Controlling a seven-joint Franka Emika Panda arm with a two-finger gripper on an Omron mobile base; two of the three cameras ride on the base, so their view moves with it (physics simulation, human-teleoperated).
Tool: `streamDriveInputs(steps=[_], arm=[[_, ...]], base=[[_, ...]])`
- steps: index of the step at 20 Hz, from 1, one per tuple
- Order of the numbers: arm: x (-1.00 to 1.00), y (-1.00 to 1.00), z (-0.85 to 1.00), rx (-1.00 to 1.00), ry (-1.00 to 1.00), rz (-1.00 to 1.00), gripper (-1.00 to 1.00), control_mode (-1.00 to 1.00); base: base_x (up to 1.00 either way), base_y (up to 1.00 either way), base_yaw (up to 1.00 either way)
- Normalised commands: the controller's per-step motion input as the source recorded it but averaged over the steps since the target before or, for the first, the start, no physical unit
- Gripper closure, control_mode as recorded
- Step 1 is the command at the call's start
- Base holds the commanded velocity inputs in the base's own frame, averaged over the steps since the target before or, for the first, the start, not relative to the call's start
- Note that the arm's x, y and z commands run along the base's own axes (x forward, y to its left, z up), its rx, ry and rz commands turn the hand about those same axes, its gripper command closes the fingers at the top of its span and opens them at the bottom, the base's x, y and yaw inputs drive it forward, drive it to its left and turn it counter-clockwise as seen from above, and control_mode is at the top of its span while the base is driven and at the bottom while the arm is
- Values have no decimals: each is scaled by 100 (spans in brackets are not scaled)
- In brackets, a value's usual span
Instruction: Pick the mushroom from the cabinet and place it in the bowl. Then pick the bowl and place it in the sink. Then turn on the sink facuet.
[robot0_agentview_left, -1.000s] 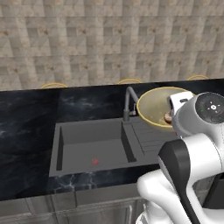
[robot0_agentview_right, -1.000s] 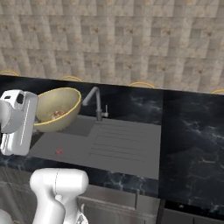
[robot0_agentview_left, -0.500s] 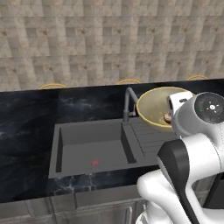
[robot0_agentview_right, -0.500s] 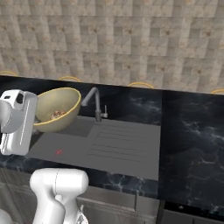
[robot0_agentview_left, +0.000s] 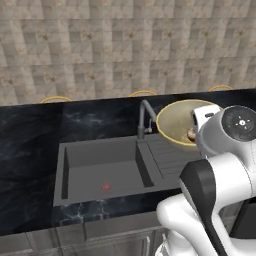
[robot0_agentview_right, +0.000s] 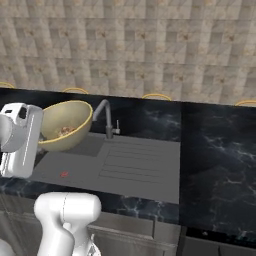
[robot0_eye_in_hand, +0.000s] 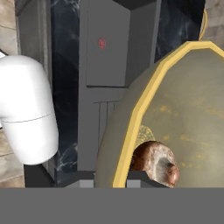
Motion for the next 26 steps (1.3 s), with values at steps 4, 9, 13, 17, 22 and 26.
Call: streamDriveInputs(steps=[4,9,13,17,22,26], arm=[[0,10,-12,5,5,0,100,-100],[-6,82,-36,3,13,-5,100,-100],[0,100,-66,0,14,-10,100,-100],[25,91,-43,0,11,-16,100,-100],[73,62,-29,3,9,-16,100,-100],[90,55,-42,7,9,-13,100,-100]], base=[[0,0,0],[0,0,0],[0,0,0],[0,0,0],[0,0,0],[0,0,0]])
